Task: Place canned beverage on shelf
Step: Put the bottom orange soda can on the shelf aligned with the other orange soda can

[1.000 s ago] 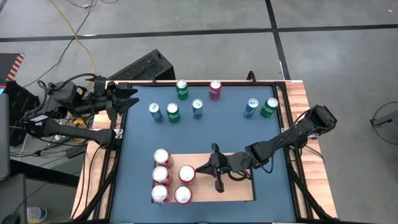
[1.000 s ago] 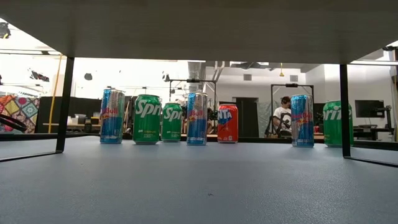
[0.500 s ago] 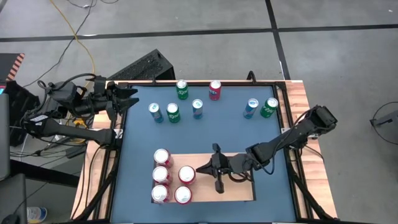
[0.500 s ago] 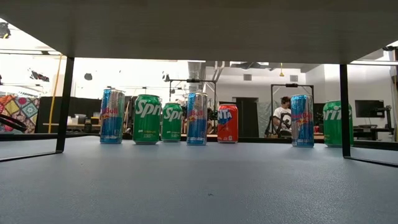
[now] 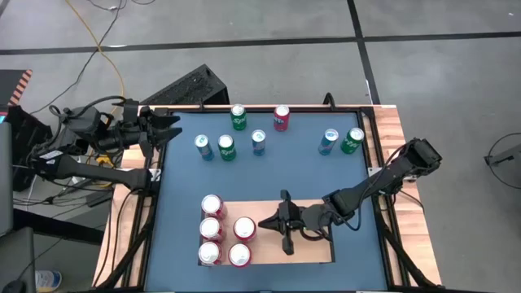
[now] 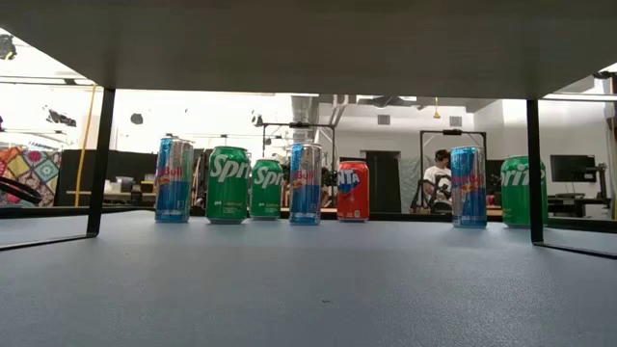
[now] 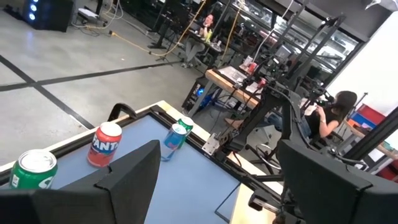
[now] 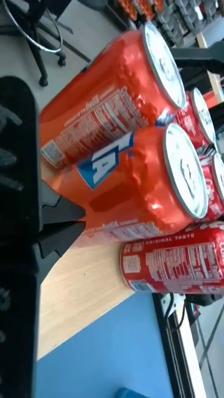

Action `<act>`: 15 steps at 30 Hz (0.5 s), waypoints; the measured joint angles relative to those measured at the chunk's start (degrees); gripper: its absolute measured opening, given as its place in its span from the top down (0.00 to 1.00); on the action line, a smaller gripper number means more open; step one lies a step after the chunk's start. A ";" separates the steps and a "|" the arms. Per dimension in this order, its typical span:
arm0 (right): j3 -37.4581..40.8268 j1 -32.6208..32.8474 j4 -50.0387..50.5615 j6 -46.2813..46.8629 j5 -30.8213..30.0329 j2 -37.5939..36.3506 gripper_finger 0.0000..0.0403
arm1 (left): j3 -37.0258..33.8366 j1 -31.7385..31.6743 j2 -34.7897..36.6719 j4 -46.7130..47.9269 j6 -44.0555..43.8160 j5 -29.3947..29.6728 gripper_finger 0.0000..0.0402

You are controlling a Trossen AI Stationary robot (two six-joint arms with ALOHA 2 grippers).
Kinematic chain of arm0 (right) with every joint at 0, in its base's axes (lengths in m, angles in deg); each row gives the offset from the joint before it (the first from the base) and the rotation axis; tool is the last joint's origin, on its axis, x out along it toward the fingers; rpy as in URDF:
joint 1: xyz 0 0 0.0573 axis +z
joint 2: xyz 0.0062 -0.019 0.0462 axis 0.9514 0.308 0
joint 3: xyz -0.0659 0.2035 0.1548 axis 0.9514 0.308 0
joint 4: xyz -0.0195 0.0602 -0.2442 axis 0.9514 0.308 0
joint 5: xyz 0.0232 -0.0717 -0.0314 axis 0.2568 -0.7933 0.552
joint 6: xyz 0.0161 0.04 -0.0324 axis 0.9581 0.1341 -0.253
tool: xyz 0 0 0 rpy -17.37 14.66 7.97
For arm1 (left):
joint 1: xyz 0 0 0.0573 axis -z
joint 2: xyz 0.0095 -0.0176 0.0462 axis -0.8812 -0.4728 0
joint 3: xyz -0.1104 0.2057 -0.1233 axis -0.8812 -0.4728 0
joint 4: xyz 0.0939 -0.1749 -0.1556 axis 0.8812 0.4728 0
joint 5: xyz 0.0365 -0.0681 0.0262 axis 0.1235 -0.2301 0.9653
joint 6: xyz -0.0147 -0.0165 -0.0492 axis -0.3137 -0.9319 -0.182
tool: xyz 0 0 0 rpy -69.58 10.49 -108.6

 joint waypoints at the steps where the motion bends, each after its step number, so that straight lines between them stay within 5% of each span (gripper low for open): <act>1: 0.00 0.02 -0.08 -0.02 0.03 0.00 1.00 | 0.00 0.00 0.00 0.06 0.06 0.03 0.23; 15: 0.06 -0.13 -1.58 -1.04 0.24 0.87 1.00 | 0.00 0.00 0.00 0.07 0.29 0.16 0.23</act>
